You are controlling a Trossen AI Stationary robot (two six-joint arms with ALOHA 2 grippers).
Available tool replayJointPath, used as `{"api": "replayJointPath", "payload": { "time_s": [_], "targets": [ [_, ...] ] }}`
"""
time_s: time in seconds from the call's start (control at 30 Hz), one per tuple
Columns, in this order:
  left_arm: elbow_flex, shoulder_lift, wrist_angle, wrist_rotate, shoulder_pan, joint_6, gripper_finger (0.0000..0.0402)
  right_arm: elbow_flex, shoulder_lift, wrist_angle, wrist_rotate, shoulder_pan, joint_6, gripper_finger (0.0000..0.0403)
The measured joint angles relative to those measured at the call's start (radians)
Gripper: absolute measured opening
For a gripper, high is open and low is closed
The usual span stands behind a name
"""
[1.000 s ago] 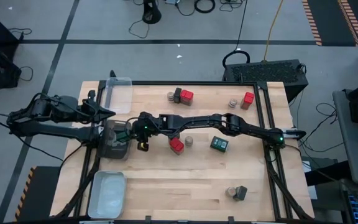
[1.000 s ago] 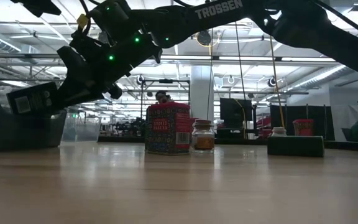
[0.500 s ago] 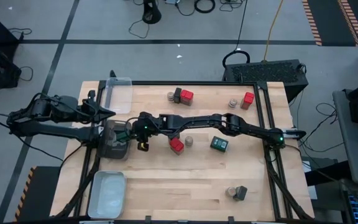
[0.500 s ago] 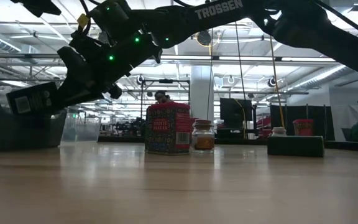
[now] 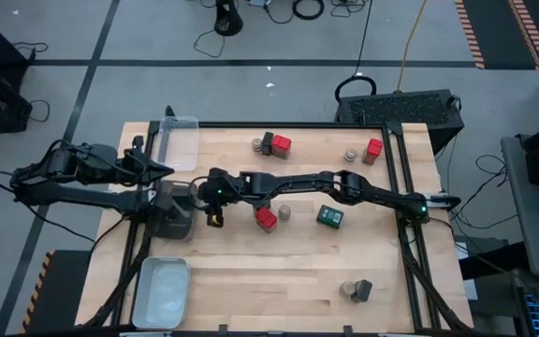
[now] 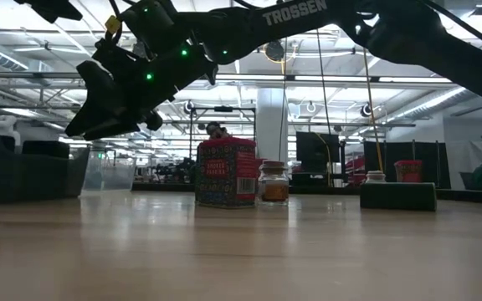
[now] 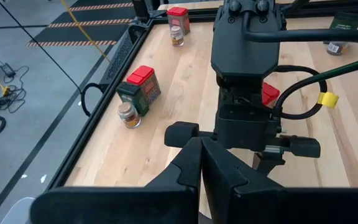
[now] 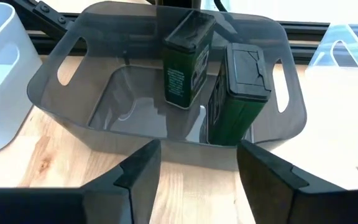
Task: Sort spices by type
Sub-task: Put the black seasoning can into the black bin
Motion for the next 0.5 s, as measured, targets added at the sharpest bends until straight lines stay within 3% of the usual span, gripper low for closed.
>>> {"api": "replayJointPath", "payload": {
  "time_s": [0.27, 0.5],
  "targets": [
    [0.000, 0.000, 0.000, 0.001, 0.000, -0.020, 0.0019, 0.000, 0.000, -0.003, 0.000, 0.000, -0.026, 0.0198],
    [0.000, 0.009, -0.014, 0.078, 0.000, -0.038, 0.0019, 0.000, -0.021, -0.054, 0.000, 0.000, -0.101, 0.0199]
  ]
}}
